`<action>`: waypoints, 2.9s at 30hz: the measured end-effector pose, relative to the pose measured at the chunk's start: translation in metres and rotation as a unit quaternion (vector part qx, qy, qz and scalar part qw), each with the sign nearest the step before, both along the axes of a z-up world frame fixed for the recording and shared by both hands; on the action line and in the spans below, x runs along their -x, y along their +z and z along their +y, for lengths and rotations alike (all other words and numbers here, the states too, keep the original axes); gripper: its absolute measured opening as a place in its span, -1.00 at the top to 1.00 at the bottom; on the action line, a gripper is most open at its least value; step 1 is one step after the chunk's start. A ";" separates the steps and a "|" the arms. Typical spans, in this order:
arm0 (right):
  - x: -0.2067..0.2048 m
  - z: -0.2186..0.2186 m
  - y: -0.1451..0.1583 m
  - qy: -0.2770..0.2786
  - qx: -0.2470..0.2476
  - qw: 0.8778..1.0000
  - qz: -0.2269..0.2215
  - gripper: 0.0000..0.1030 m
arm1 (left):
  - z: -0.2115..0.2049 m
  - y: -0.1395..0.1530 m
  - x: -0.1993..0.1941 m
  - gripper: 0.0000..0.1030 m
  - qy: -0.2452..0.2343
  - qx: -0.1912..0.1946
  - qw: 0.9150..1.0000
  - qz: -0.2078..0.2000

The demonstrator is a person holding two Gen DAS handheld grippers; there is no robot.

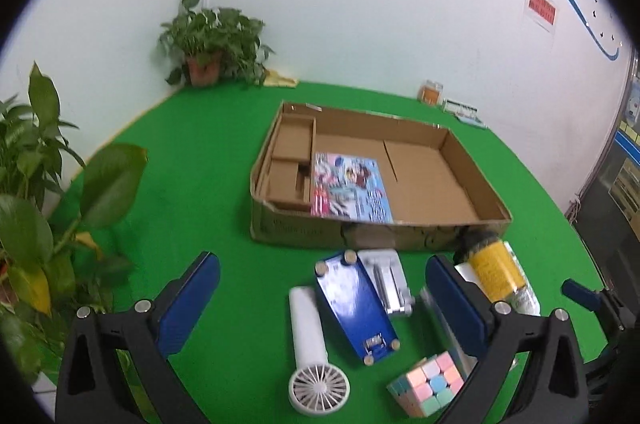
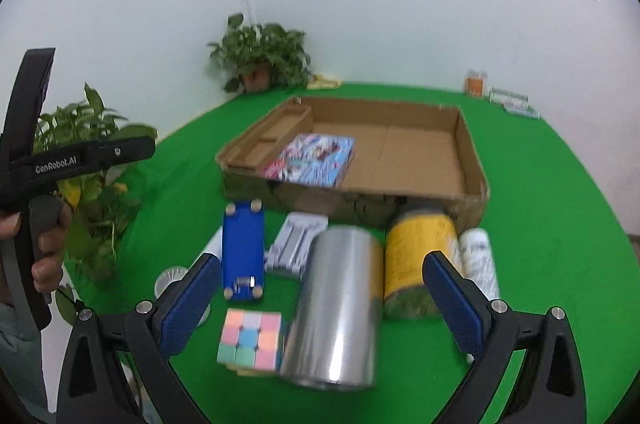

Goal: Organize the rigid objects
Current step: 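Open both tools and withdraw them from the game box, then grasp the silver metal cylinder with the right tool while the left tool grips it, then lift the cylinder with both tools and lower it beside the game box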

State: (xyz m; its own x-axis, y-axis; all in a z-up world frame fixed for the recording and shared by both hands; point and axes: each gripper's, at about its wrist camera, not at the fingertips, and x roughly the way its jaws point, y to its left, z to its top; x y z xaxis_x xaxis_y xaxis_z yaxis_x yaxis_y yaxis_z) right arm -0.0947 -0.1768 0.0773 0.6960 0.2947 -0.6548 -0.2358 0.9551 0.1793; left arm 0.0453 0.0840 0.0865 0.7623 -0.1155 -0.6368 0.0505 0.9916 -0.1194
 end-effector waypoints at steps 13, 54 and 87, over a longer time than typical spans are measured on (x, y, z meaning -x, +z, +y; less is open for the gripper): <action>-0.009 -0.018 -0.090 -0.040 -0.060 0.987 0.142 -0.65 | -0.019 -0.041 0.017 -0.99 -0.061 0.015 0.997 0.053; -0.037 0.003 -0.125 0.034 -0.125 0.970 0.207 -0.62 | -0.125 -0.121 -0.050 -0.69 -0.193 0.122 0.930 0.287; -0.271 -0.014 0.018 0.024 -0.094 0.990 0.103 -0.61 | -0.141 0.048 -0.240 -0.56 -0.219 0.079 0.962 0.139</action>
